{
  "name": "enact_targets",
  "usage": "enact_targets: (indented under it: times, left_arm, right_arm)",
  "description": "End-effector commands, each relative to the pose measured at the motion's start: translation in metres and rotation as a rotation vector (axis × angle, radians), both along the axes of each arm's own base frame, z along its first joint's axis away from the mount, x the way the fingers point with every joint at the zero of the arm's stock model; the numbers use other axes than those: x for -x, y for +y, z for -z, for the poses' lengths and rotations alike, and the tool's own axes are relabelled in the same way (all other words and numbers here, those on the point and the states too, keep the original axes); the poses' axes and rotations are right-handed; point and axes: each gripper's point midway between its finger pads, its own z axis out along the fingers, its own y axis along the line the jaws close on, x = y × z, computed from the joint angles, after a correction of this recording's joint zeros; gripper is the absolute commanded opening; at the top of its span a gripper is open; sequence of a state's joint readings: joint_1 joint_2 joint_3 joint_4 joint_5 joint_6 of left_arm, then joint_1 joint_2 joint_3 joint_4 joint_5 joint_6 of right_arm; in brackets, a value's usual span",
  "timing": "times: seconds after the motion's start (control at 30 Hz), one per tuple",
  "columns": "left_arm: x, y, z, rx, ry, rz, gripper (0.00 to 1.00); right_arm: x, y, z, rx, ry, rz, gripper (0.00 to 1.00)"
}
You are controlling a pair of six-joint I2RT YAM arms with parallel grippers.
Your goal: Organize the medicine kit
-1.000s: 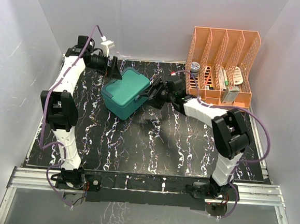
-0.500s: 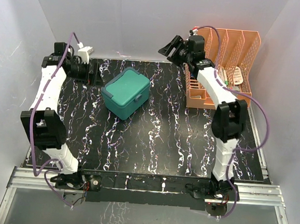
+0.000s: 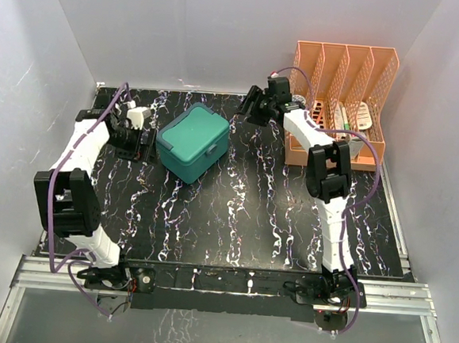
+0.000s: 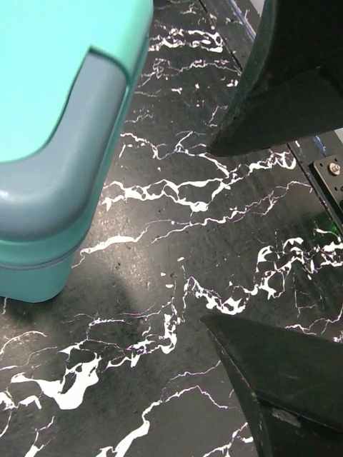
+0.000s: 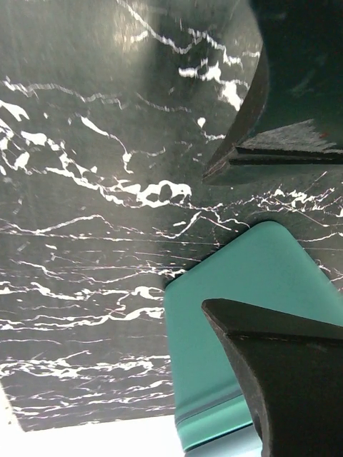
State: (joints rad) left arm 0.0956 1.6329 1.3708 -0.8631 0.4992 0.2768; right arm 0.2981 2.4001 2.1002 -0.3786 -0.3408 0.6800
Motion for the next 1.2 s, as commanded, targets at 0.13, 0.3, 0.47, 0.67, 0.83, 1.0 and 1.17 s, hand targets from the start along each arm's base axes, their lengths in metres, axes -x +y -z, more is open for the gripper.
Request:
enact_targets:
  times: [0.13, 0.3, 0.47, 0.67, 0.83, 1.0, 1.17]
  left_arm:
    - [-0.027, -0.009, 0.041, -0.06, -0.02, 0.003, 0.88]
    - [-0.062, -0.016, 0.051, -0.077, -0.052, 0.02, 0.88]
    - [-0.085, -0.022, 0.055, -0.085, -0.078, 0.039, 0.88]
    - [-0.089, -0.031, 0.059, -0.073, -0.075, 0.065, 0.88]
    - [-0.087, -0.033, 0.063, -0.067, -0.073, 0.074, 0.88]
    - [-0.093, -0.037, 0.063, -0.055, -0.076, 0.071, 0.89]
    - [-0.093, -0.04, 0.062, -0.047, -0.076, 0.079, 0.89]
  right_arm:
    - [0.028, 0.053, -0.04, -0.02, -0.123, -0.137, 0.61]
    - [0.059, 0.073, -0.036, -0.004, -0.099, -0.191, 0.61]
    - [0.098, 0.079, -0.032, 0.009, -0.062, -0.221, 0.61]
    - [0.136, 0.076, -0.025, 0.02, -0.022, -0.223, 0.61]
    - [0.15, 0.08, -0.025, 0.008, -0.002, -0.227, 0.61]
    - [0.164, 0.094, -0.022, 0.007, 0.012, -0.251, 0.61]
    - [0.17, 0.098, -0.02, -0.004, 0.023, -0.257, 0.61]
